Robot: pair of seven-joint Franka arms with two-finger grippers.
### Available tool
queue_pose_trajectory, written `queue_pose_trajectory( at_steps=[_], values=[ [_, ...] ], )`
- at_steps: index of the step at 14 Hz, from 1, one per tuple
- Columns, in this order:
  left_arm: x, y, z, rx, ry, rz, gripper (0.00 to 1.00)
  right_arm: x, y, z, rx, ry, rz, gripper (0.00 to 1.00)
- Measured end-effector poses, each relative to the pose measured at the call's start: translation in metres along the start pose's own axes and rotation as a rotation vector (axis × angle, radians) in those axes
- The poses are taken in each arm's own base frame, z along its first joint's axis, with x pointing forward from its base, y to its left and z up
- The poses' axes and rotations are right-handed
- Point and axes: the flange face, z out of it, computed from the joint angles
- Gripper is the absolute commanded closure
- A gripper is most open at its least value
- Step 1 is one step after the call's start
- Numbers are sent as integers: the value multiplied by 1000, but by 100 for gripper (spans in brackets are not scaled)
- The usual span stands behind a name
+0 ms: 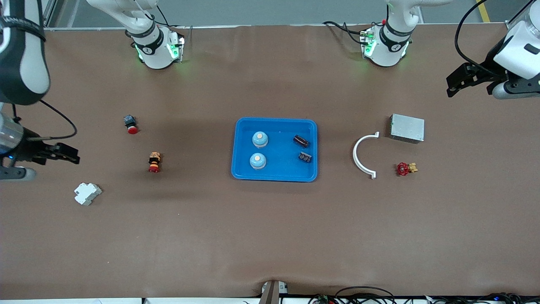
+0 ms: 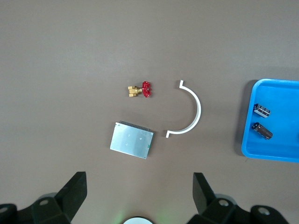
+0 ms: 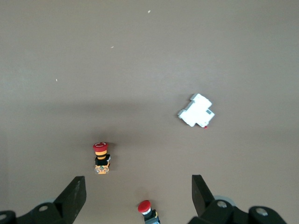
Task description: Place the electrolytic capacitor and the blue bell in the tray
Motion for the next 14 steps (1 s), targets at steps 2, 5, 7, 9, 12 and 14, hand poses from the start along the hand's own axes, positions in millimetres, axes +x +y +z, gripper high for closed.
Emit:
queue_pose_trajectory(
  at_steps=[2,5,7,9,12,14],
  values=[
    [-8,2,-5,2,6,6,0,-11,5,-27,2,25,11,0],
    [-19,4,-13,4,20,10,0,-33,3,-58,25,6,41,0],
    [-21,5,-14,5,22,13,0,-42,0,-73,38,-5,53,0],
    [-22,10,-13,6,21,21,0,-48,-2,-84,40,-4,62,0],
    [-23,13,-13,7,21,27,0,-55,-3,-93,41,-11,65,0],
    [-23,13,-13,7,21,26,0,-59,-3,-98,42,-22,66,0]
  ],
)
